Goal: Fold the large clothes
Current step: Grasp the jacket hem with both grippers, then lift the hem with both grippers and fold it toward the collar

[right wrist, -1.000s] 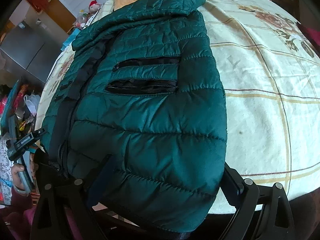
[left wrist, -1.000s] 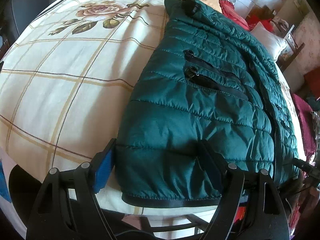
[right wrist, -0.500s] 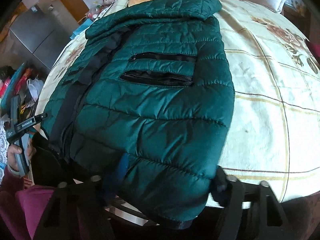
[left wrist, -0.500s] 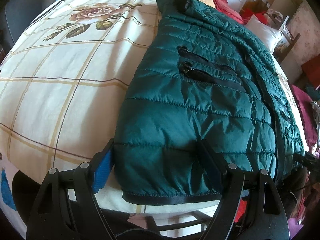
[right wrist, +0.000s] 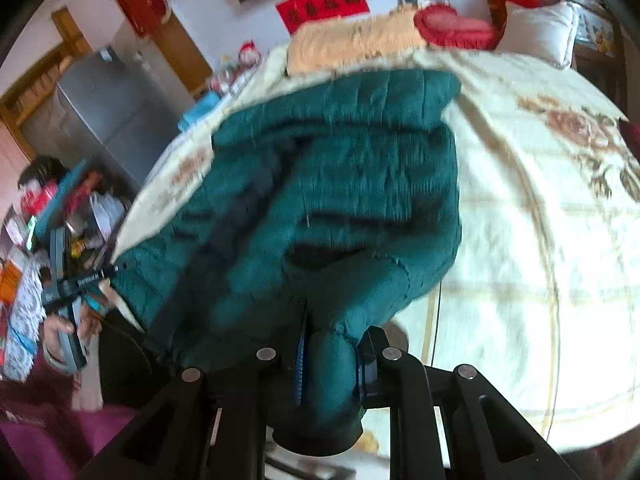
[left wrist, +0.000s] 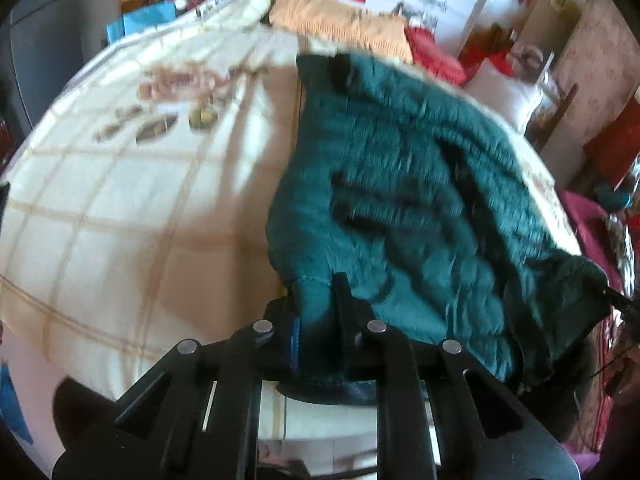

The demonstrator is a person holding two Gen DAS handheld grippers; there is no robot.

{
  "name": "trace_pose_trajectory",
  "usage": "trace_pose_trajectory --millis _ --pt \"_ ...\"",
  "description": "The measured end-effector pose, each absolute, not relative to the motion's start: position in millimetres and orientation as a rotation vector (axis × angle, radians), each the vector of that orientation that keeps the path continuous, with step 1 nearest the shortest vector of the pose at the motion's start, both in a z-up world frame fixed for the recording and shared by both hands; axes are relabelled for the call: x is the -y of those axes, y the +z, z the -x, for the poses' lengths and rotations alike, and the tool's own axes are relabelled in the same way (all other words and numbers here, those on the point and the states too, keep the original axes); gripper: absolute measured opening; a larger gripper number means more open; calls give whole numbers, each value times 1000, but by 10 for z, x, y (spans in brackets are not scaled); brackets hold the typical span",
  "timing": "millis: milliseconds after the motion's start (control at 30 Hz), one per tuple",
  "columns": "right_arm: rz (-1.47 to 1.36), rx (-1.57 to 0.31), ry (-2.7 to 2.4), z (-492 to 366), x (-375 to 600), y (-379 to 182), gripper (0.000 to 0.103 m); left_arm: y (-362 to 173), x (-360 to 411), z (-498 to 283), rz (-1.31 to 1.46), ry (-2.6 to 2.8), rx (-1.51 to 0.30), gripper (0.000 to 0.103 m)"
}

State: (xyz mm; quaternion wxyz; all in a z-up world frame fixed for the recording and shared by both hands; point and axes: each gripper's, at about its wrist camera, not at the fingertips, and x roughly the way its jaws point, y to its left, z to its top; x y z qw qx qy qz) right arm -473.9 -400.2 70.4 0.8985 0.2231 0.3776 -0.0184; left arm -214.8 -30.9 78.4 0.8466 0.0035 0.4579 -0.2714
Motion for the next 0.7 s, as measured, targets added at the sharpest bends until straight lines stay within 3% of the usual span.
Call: trace_pose_trajectory --millis 267,700 --pt "-406 -664 -114 4493 4200 1060 17 1219 405 1870 62 -529 -820 13" --pt "-390 -616 -207 4058 4539 1237 17 1409 883 1271 41 -467 -747 13"
